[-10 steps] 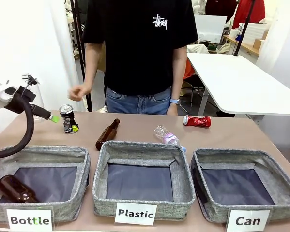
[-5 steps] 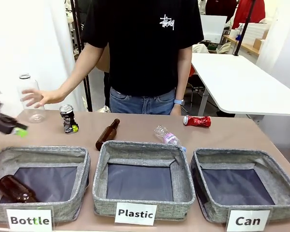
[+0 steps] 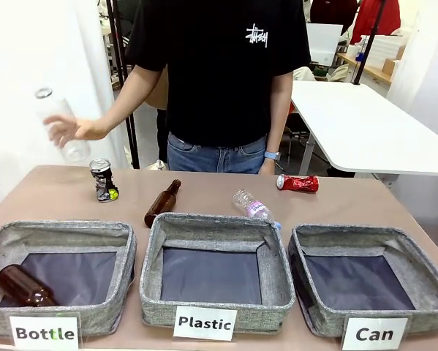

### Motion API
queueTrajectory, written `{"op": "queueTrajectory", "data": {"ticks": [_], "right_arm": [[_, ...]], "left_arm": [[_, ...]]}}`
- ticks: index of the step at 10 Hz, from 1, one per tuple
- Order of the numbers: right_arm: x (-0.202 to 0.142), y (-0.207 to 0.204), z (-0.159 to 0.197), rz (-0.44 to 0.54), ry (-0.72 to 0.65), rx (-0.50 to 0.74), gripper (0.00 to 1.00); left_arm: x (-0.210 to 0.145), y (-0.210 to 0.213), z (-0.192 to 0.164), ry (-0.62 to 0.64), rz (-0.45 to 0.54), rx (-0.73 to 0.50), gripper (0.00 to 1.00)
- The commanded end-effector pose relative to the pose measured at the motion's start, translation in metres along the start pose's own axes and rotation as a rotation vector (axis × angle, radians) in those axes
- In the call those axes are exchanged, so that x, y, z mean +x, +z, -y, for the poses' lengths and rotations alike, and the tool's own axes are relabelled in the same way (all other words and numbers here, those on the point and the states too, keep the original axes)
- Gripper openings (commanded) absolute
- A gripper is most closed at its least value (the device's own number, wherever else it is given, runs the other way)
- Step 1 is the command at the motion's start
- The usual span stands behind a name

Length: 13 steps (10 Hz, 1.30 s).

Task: Sort the can waste into the basket.
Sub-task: Pick up the can waste from the table and place it in the right Fabric basket.

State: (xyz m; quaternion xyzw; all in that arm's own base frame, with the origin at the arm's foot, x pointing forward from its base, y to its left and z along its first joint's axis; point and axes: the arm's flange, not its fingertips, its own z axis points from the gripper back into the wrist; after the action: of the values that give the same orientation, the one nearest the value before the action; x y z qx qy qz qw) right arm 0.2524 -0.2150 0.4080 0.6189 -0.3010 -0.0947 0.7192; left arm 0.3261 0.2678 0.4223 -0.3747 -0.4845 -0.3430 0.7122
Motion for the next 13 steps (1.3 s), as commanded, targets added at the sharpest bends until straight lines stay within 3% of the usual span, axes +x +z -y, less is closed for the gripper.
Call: {"op": "queueTrajectory", "data": {"ticks": [1,5,10,13], "right_arm": [[0.003,-0.001,0.000,0.019,0.027,0.020,1.00],[0.003,-0.001,0.000,0.019,0.027,0.020,1.00],[0.003,-0.001,0.000,0.019,0.027,0.020,1.00],[0.003,-0.001,0.000,0.019,0.027,0.020,1.00]], "left_arm": [[-0.017,0.002,-0.032,-0.026,0.113,-0.106,1.00],[-0.014,-0.007,-0.049,0.038,0.163,-0.168,1.00],[0.056,-0.124,-0.072,0.031,-0.018,-0.110,1.00],[0.077,-0.195,-0.101,-0.013,-0.118,-0.093,1.00]]}}
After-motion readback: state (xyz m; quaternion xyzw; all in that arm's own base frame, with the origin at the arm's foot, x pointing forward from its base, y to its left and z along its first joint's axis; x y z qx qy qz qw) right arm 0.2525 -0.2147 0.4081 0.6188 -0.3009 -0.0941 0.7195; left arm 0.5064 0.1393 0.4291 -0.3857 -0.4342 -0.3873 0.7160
